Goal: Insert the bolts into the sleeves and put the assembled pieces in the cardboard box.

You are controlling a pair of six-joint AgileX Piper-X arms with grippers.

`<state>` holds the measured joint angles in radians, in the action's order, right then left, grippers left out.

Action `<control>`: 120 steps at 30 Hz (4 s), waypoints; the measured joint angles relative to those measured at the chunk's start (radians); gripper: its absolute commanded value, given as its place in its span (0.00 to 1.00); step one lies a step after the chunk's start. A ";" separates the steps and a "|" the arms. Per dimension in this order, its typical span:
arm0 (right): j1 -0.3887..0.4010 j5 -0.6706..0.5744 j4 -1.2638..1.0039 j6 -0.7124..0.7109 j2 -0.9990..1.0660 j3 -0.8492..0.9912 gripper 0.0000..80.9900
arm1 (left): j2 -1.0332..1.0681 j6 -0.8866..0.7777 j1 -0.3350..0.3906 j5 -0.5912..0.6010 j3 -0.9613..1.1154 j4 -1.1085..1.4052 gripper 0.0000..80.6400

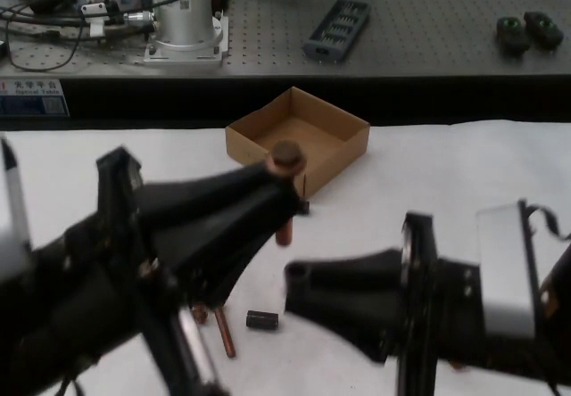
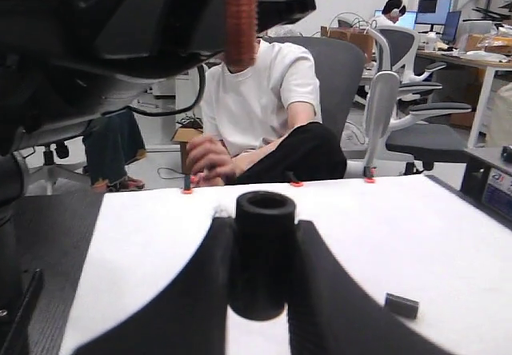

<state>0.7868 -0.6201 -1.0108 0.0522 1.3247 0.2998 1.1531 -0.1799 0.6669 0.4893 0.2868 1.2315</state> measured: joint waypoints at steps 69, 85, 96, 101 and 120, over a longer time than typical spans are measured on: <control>-0.099 -0.125 -0.144 -0.006 0.302 0.136 0.07 | 0.440 -0.302 -0.146 0.099 0.078 0.297 0.01; -0.099 -0.125 -0.138 0.017 0.306 0.136 0.07 | 0.452 -0.315 -0.130 0.112 0.078 0.306 0.01; -0.105 -0.125 -0.136 0.018 0.309 0.136 0.07 | 0.462 -0.315 -0.130 0.112 0.082 0.307 0.01; -0.110 -0.125 -0.139 0.020 0.309 0.136 0.07 | 0.465 -0.315 -0.130 0.116 0.082 0.303 0.01; -0.109 -0.125 -0.144 0.021 0.309 0.136 0.07 | 0.450 -0.315 -0.130 0.121 0.090 0.298 0.01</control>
<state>0.6777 -0.7446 -1.1549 0.0729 1.6339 0.4357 1.6033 -0.4944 0.5374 0.6102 0.3772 1.5293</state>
